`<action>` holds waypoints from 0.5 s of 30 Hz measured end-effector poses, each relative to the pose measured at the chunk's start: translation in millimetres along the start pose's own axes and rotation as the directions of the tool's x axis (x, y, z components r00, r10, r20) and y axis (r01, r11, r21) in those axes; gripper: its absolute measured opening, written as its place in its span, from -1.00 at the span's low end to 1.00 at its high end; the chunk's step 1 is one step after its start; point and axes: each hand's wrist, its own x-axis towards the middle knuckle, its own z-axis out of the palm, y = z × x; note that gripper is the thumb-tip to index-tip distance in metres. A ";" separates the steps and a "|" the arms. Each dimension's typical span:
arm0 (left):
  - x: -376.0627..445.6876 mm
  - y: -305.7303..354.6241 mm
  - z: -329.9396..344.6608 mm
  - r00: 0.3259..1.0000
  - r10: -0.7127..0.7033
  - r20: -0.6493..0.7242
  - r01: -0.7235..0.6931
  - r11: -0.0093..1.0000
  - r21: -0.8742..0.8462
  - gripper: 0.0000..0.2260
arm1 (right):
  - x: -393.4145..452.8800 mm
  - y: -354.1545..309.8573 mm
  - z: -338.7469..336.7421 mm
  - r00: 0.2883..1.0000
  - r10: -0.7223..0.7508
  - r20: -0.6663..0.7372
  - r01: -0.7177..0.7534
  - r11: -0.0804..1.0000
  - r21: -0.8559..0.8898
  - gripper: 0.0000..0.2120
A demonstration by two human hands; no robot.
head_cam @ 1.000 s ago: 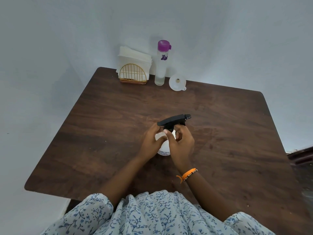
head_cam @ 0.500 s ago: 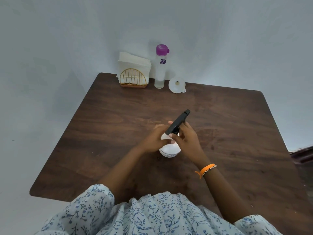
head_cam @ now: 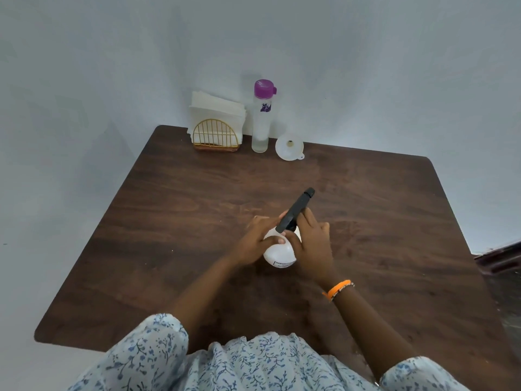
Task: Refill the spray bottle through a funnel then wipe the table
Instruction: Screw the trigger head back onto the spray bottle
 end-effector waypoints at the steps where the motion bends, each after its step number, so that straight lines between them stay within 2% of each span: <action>1: -3.1 -2.0 4.8 0.998 -0.019 -0.055 0.021 0.999 0.034 -0.71 | -4.4 -6.8 5.4 0.996 0.048 -0.079 -0.050 0.999 -0.021 -0.64; 4: -9.9 -7.7 18.3 0.980 -0.040 -0.193 0.066 0.990 0.128 -0.67 | -9.4 -22.5 19.2 0.956 0.219 -0.195 -0.213 0.976 0.054 -0.76; 7: -9.4 -5.1 20.9 0.977 -0.047 -0.209 0.080 0.985 0.155 -0.65 | -8.4 -18.6 16.2 0.963 0.232 -0.138 -0.224 0.972 0.073 -0.78; 10: -1.4 -0.2 7.6 0.997 -0.047 -0.061 0.053 0.993 0.106 -0.61 | -3.7 -7.6 0.7 0.994 0.109 -0.009 -0.108 0.990 0.086 -0.73; 12: 6.8 2.2 -4.7 0.997 -0.038 0.072 0.031 0.995 0.092 -0.58 | 2.2 -1.8 -8.8 0.996 0.013 0.087 -0.029 0.983 0.180 -0.69; 15: 13.2 2.1 -15.3 0.972 -0.094 0.216 0.078 0.994 0.080 -0.64 | 9.2 3.2 -16.2 0.969 -0.022 0.247 -0.062 0.944 0.324 -0.71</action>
